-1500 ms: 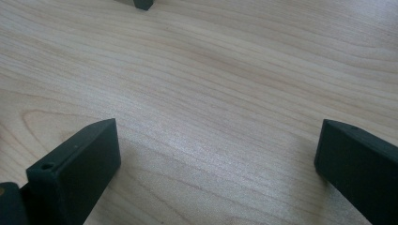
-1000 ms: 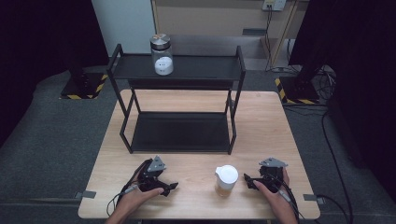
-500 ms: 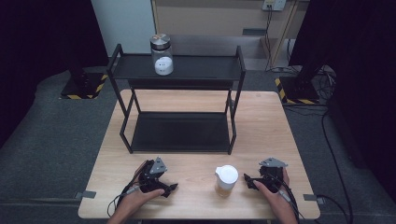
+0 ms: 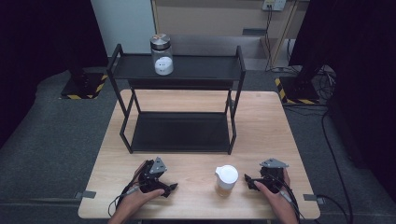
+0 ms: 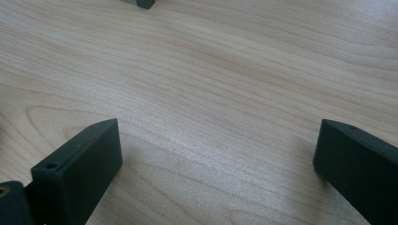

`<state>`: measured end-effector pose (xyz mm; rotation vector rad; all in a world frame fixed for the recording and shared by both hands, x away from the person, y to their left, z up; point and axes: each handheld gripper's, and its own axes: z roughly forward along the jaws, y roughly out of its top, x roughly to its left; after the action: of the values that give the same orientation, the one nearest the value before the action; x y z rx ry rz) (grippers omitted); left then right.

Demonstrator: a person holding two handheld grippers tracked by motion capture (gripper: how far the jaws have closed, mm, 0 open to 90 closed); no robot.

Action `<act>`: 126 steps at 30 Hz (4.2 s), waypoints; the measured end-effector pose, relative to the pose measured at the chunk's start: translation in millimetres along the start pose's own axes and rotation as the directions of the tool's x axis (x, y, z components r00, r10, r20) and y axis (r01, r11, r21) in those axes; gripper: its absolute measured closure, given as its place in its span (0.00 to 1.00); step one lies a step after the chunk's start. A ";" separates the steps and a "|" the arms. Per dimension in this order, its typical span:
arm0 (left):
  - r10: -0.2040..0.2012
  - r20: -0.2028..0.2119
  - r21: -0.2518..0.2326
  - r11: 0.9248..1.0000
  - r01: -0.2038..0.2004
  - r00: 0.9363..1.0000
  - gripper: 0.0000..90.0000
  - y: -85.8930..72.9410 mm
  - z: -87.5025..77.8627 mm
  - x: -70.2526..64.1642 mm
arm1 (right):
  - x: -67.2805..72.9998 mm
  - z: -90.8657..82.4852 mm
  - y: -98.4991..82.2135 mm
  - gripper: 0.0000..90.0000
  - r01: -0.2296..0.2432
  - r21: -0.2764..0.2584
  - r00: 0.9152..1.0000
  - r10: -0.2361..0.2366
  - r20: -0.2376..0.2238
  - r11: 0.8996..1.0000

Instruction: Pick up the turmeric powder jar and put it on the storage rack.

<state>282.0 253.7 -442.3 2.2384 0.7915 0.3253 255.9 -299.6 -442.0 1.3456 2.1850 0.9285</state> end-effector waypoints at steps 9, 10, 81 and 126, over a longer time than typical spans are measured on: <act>-0.003 0.001 0.000 1.000 0.003 1.000 0.00 -0.1 0.0 0.0 | -0.5 -11.3 -4.7 0.04 0.023 -0.022 1.000 -0.023 -0.008 1.000; -0.002 0.001 0.000 1.000 0.002 1.000 0.00 -0.1 0.0 0.1 | -0.4 -13.1 -5.3 0.04 0.023 -0.025 1.000 -0.024 -0.010 0.999; -0.004 0.004 0.000 1.000 0.004 1.000 0.00 -1.2 -1.2 0.8 | 55.6 -116.8 45.3 0.05 0.162 -0.310 0.963 -0.219 -0.159 0.937; 0.001 0.007 0.000 1.000 -0.001 1.000 0.00 -1.4 -1.5 1.8 | 71.0 -76.2 38.0 0.05 0.230 -0.222 0.937 -0.277 -0.213 0.948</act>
<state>282.2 256.4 -442.3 2.2386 0.7868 0.3175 198.5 -249.1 -361.7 0.8708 2.3044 1.2180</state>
